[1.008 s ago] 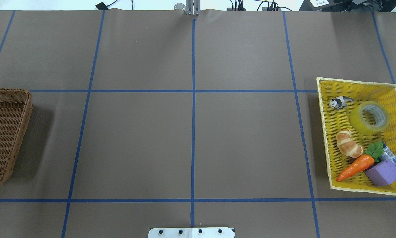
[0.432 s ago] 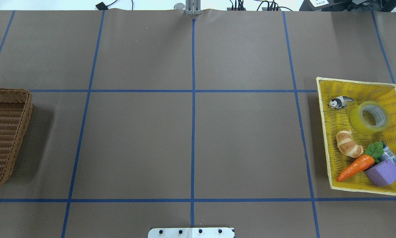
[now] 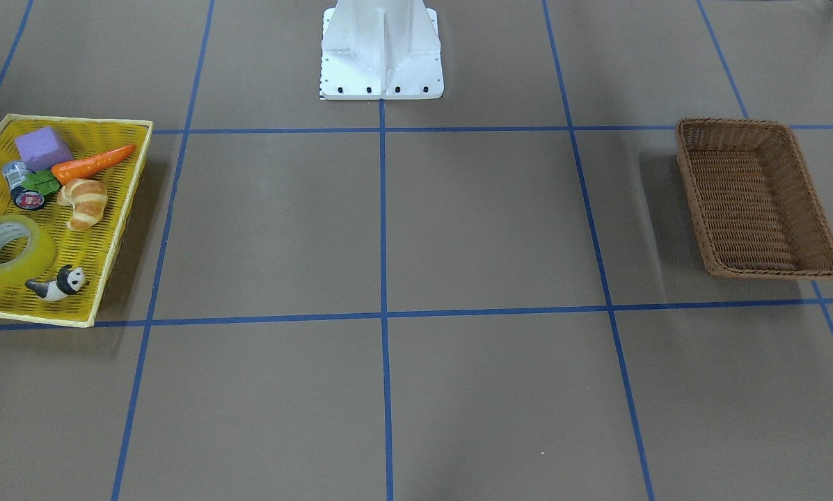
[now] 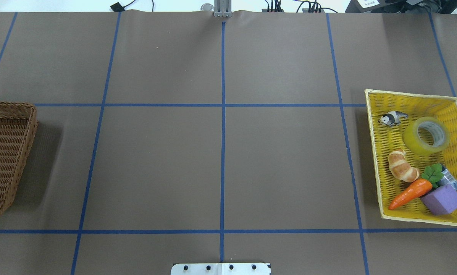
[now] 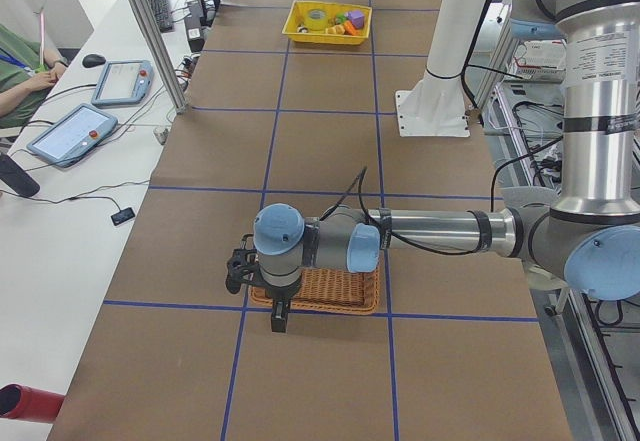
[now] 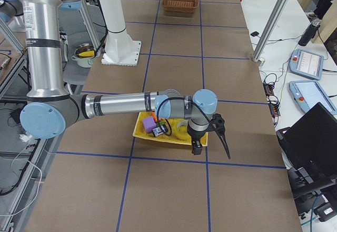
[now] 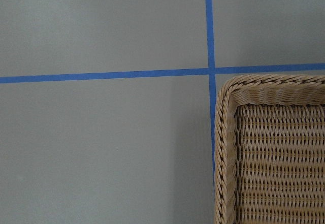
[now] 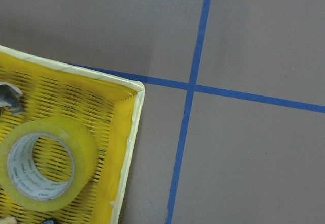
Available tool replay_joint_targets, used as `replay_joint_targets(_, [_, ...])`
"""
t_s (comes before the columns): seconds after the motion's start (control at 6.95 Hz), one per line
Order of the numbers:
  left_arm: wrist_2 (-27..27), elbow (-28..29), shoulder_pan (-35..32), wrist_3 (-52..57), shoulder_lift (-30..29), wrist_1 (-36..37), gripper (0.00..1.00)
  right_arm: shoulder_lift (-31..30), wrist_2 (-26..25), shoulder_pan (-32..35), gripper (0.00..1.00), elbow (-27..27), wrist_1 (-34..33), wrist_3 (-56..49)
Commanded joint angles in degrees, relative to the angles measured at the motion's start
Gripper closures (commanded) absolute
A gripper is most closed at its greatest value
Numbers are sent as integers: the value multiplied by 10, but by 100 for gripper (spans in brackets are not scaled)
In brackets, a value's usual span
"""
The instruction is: Move tape to another basket
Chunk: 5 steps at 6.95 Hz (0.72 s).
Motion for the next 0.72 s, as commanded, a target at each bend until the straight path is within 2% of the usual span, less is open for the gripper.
replay_joint_targets(0.0, [-2,-1,0,0,-5,1,1,21,8,-9,0,16,0,2])
replay_joint_targets(0.14, [-5,-3,1,0,-11,1,1,30,6,-18,0,38,0,6])
replay_joint_targets(0.58, [-6,-7,1,2,-14,-22,1,55,6,-65,0,54,0,12])
